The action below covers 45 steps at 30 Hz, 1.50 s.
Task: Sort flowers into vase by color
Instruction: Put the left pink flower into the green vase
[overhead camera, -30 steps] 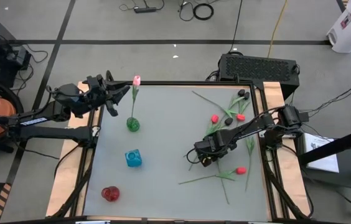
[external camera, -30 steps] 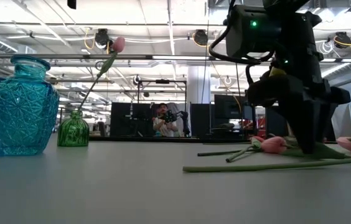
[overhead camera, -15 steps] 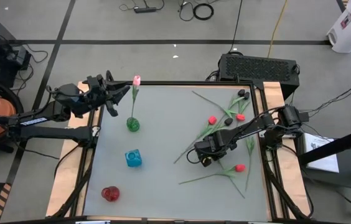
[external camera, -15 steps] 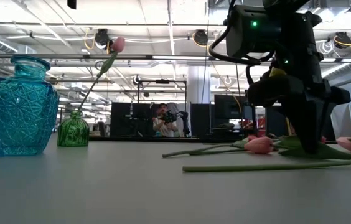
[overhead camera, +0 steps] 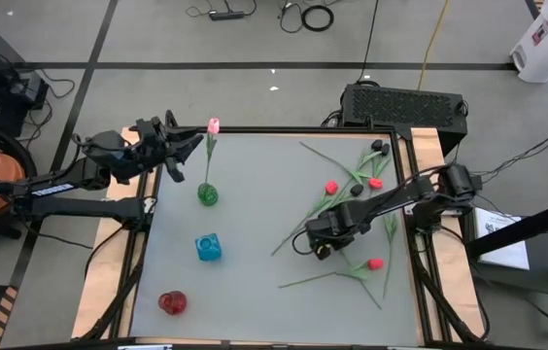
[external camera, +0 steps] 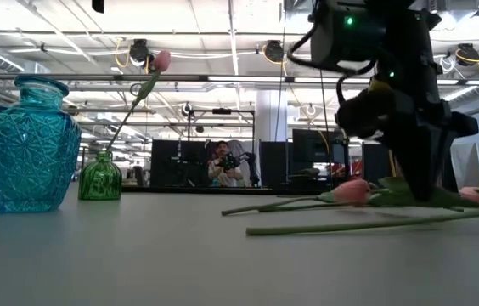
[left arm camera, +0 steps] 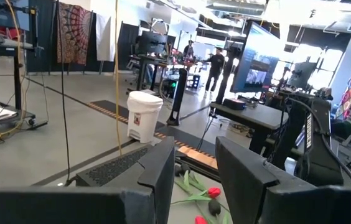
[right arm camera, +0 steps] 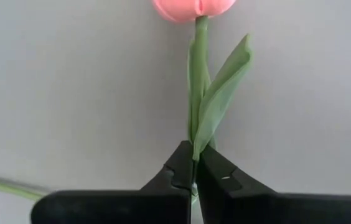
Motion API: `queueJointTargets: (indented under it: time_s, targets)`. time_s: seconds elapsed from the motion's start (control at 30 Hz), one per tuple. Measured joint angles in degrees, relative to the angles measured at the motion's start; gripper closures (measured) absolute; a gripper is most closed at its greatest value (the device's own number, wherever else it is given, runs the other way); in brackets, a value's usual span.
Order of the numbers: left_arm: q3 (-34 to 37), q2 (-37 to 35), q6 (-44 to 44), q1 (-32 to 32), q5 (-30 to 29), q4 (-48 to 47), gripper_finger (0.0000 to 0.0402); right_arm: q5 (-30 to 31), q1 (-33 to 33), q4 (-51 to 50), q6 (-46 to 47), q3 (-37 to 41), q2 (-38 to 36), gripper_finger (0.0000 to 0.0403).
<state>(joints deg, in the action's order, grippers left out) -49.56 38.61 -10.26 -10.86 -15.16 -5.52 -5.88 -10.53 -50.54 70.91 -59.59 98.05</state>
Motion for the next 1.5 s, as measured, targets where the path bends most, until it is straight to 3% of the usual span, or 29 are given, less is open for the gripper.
queueJointTargets:
  time_s: [0.57,0.9,1.1,1.5]
  targets:
    - [0.0,0.0,0.0,0.0,0.0,0.0,0.0278,9.5,2.7,-1.4,-0.5,0.0,-15.4,0.0403]
    - [0.0,0.0,-0.1,0.0,0.0,0.0,0.0278,22.2,4.6,4.2,-8.1,0.0,-25.9,0.0403]
    - [0.0,0.0,-0.8,0.0,0.0,0.0,0.0278,28.6,6.2,11.9,-14.8,0.0,-30.2,0.0402]
    - [0.0,0.0,-1.4,0.0,0.3,-0.2,0.0278,29.1,8.8,41.8,-36.5,0.0,-31.9,0.0402]
